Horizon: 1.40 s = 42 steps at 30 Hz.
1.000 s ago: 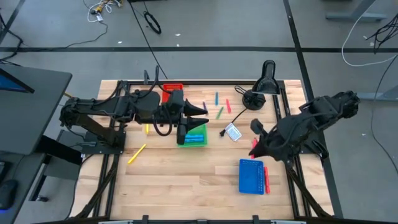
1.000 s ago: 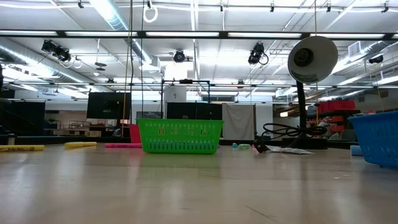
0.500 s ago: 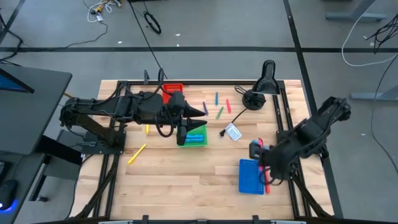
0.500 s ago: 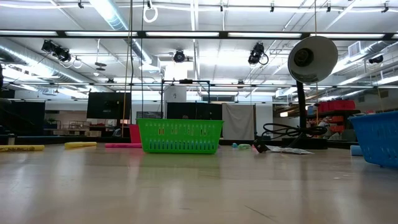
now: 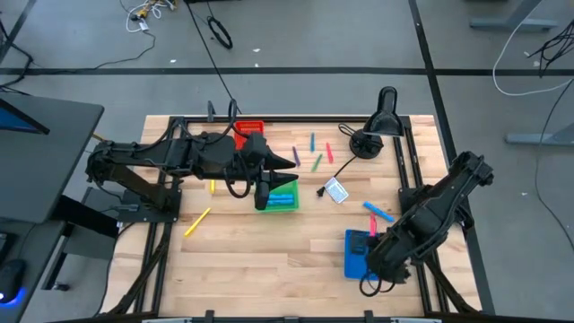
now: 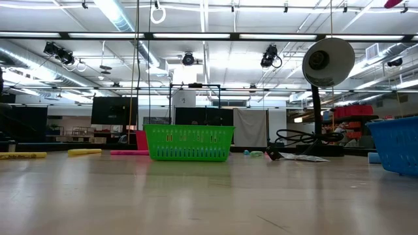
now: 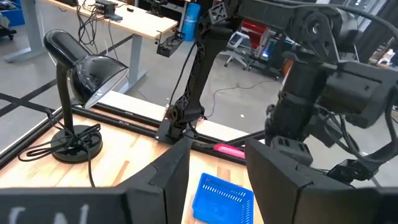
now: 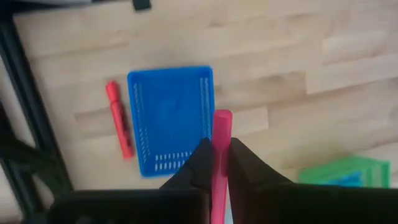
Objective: Pick & Place Markers
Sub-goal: Put the bottom large pink pen into the blue bin
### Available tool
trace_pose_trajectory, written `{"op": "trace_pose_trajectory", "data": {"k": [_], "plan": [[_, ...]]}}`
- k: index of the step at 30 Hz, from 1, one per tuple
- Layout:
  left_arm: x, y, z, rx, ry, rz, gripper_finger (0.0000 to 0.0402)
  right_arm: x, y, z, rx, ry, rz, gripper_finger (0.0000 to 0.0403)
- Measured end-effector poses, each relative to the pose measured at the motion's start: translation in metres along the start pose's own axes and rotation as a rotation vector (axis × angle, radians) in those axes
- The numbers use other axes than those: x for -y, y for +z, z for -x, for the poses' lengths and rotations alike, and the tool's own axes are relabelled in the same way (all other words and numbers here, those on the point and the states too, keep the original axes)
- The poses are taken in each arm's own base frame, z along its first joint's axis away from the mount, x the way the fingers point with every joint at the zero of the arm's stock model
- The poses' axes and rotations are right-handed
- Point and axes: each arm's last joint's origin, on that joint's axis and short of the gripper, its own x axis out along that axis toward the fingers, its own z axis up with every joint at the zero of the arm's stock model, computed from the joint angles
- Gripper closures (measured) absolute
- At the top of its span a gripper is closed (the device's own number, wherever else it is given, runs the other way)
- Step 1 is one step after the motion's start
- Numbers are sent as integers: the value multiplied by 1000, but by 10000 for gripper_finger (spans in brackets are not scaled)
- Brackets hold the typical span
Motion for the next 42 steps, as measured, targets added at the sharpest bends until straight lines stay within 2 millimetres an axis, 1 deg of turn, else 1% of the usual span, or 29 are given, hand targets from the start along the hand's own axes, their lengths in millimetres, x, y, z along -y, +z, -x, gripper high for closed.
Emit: {"op": "trace_pose_trajectory", "data": {"k": [2, 4, 8, 11, 16, 24, 29, 31, 34, 39, 42], "plan": [[0, 0, 0, 0, 0, 0, 239, 1, 4, -8, 16, -2, 7, 389], [0, 0, 0, 0, 0, 0, 239, 0, 5, -20, 13, 7, 12, 389], [0, 0, 0, 0, 0, 0, 239, -6, 2, -49, -31, 53, 28, 389], [0, 0, 0, 0, 0, 0, 239, -9, 0, -68, -19, 80, 28, 389], [0, 0, 0, 1, 0, 0, 239, -12, -3, -93, -9, 78, 32, 389], [0, 0, 0, 1, 0, -2, 239, -22, -15, -130, -42, 105, 60, 389], [0, 0, 0, 1, 0, -2, 239, -34, -32, -156, -126, 111, 37, 389], [0, 0, 0, 0, 0, -3, 239, -37, -37, -162, -151, 127, 36, 389], [0, 0, 0, 0, 0, -7, 239, -39, -38, -164, -155, 130, 34, 390], [-1, 0, 0, 0, 3, -14, 239, -34, -32, -168, -87, 93, 58, 390], [-1, 0, 0, 0, 5, -13, 239, -33, -30, -173, -86, 94, 60, 383]]}}
